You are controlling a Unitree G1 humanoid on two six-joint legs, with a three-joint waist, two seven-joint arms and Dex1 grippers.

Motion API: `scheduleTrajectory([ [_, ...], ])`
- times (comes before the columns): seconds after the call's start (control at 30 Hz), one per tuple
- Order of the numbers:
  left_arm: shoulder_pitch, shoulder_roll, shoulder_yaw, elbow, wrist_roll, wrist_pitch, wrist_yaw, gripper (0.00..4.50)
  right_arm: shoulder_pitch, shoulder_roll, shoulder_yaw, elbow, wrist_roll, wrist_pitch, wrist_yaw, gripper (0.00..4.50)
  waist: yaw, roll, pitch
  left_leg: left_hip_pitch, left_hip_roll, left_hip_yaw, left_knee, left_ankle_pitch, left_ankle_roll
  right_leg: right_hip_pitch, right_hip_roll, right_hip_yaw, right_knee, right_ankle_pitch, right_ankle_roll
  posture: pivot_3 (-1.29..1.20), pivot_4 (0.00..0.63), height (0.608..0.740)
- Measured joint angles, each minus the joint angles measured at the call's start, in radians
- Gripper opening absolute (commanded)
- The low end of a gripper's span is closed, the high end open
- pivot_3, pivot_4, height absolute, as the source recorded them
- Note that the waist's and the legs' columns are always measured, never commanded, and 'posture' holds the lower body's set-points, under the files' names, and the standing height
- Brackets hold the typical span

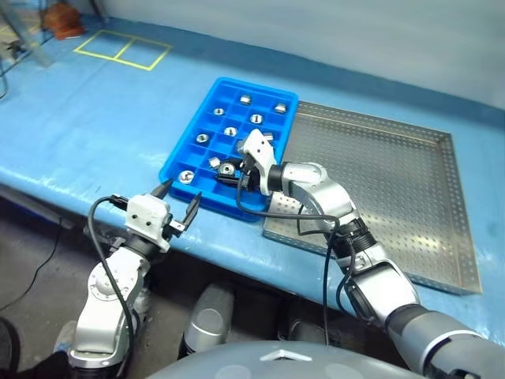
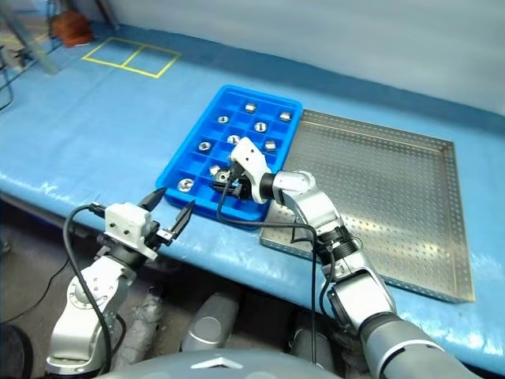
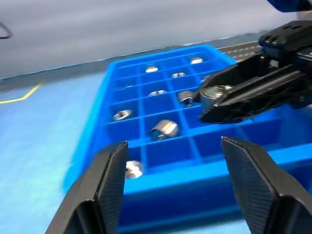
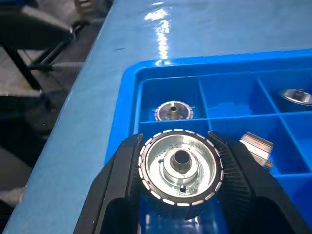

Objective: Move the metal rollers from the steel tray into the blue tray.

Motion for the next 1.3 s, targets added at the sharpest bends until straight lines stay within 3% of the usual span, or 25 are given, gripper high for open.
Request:
scheduleTrajectory([
  [0.13, 0.002, 0.005, 0.019, -0.011, -0.006, 0.011, -0.002, 3.35, 0.008, -0.028, 0.013, -0.003, -0.031, -0.003, 0.003, 1.72, 0.07, 0.0, -0.001, 0.0, 0.0, 0.002, 0.001, -0.002, -0.003, -0.005, -0.001, -0.001, -0.001, 0.0, 0.0, 0.64, 0.15, 0.74],
  [0.43, -0.045, 0.005, -0.019, -0.008, -0.005, 0.015, -0.024, 3.35, 0.023, -0.112, -0.027, -0.069, -0.008, 0.064, 0.037, 1.72, 0.154, -0.001, -0.001, -0.009, 0.002, 0.0, 0.001, -0.003, -0.006, -0.014, -0.001, -0.008, 0.0, -0.001, -0.001, 0.58, 0.15, 0.74],
  [0.83, -0.08, 0.005, -0.043, 0.029, -0.006, 0.014, -0.034, 3.35, 0.074, -0.21, -0.058, -0.131, 0.013, 0.156, 0.078, 1.72, 0.176, 0.0, -0.002, -0.016, 0.003, -0.006, 0.003, -0.002, -0.008, -0.013, -0.003, -0.02, 0.001, 0.0, 0.0, 0.54, 0.15, 0.74],
  [0.87, -0.08, 0.004, -0.045, 0.029, -0.006, 0.014, -0.036, 3.35, 0.078, -0.218, -0.058, -0.14, 0.013, 0.158, 0.078, 2.44, 0.176, 0.0, -0.002, -0.016, 0.003, -0.007, 0.003, -0.002, -0.008, -0.013, -0.003, -0.021, 0.001, 0.0, 0.0, 0.54, 0.15, 0.74],
  [1.0, -0.091, 0.004, -0.052, 0.035, -0.006, 0.014, -0.046, 3.35, 0.093, -0.237, -0.07, -0.163, 0.01, 0.165, 0.066, 3.52, 0.172, 0.0, -0.002, -0.015, 0.003, -0.007, 0.003, -0.002, -0.009, -0.012, -0.003, -0.021, 0.001, 0.0, -0.001, 0.49, 0.15, 0.74],
  [1.3, -0.196, -0.005, -0.138, 0.128, -0.008, 0.014, -0.104, 3.35, 0.201, -0.288, -0.173, -0.297, 0.067, 0.247, 0.015, 3.52, 0.155, 0.0, -0.002, -0.016, 0.003, -0.009, 0.005, -0.002, -0.008, -0.01, -0.004, -0.023, 0.001, 0.0, -0.001, 0.34, 0.15, 0.74],
])
